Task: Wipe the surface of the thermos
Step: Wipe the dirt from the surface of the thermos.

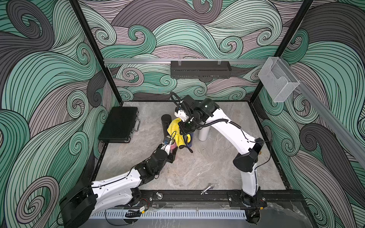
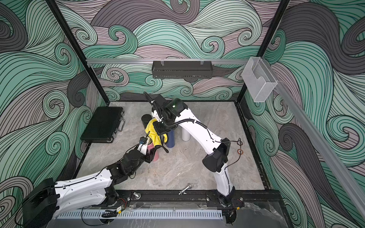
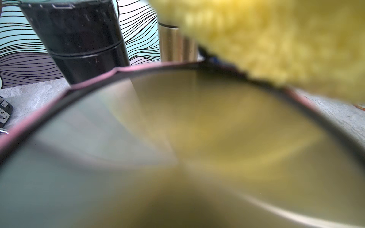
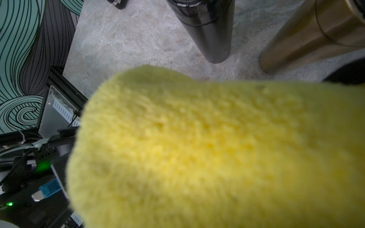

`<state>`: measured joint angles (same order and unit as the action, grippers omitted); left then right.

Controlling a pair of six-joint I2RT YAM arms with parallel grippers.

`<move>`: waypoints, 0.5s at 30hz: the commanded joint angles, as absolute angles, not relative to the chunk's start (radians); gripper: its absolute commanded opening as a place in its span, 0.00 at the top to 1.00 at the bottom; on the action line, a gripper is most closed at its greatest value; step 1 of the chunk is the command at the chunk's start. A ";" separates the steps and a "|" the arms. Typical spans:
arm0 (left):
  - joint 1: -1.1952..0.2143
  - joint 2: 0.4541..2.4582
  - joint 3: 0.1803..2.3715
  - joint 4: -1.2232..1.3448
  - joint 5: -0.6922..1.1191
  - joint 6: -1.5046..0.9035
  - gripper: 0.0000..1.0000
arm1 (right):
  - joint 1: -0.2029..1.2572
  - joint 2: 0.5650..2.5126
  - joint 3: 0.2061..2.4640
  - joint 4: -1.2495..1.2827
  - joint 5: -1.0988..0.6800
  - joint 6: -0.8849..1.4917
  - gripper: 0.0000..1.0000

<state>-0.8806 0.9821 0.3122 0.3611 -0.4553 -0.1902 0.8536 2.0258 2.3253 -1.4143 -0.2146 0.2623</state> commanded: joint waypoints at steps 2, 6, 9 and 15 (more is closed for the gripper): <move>-0.885 0.992 0.320 0.364 -0.439 -0.171 1.00 | 0.888 2.043 2.356 -1.467 -0.215 0.219 1.00; -0.885 1.012 0.333 0.362 -0.428 -0.170 1.00 | 0.923 2.041 2.358 -1.487 -0.204 0.185 1.00; -0.885 1.021 0.340 0.363 -0.427 -0.170 1.00 | 0.954 2.023 2.323 -1.507 -0.187 0.163 1.00; -0.884 1.029 0.335 0.367 -0.398 -0.170 1.00 | 0.944 2.017 2.307 -1.510 -0.082 0.168 1.00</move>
<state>-0.8810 1.0069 0.3138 0.3893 -0.4358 -0.1818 0.9493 2.0251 2.2929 -1.4586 -0.1440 0.1936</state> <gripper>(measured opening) 0.614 0.097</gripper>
